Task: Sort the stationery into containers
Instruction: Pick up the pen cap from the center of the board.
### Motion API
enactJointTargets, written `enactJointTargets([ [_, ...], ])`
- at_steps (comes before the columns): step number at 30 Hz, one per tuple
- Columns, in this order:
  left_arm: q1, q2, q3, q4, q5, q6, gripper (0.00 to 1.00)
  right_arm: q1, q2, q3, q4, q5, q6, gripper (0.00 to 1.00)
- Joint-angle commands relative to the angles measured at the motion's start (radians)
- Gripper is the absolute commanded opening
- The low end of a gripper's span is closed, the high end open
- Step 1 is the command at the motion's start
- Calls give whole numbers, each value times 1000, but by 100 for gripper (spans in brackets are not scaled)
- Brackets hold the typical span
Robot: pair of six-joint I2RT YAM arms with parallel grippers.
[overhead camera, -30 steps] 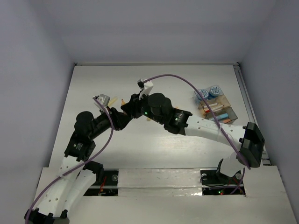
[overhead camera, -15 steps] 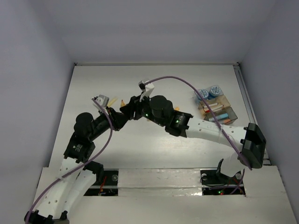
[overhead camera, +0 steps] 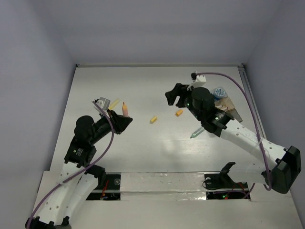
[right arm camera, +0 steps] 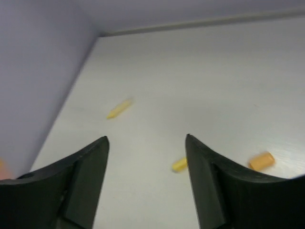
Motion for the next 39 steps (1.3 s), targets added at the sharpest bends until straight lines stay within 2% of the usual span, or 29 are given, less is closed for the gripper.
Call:
enactJointTargets([
  [1,2,-12,5,43,51,17,0,-86,50,-73,-215,42,41,79],
  [4,2,-10,2,45,66,17,0,-152,128,-72,-292,76,52,86],
  [12,2,-27,1,45,79,15,0,-254,343,-12,-290,22,72,88],
  [18,2,-39,-1,40,69,15,0,-264,479,42,-287,15,95,83],
  [30,-25,-47,2,32,56,17,0,-293,631,135,-272,-10,100,77],
  [35,-25,-48,2,31,56,17,0,-293,668,163,-272,-17,95,70],
  [37,-25,-47,4,31,54,17,0,-293,683,171,-266,-33,94,64],
  [39,-25,-47,4,31,54,17,0,-293,694,177,-269,-34,92,63],
])
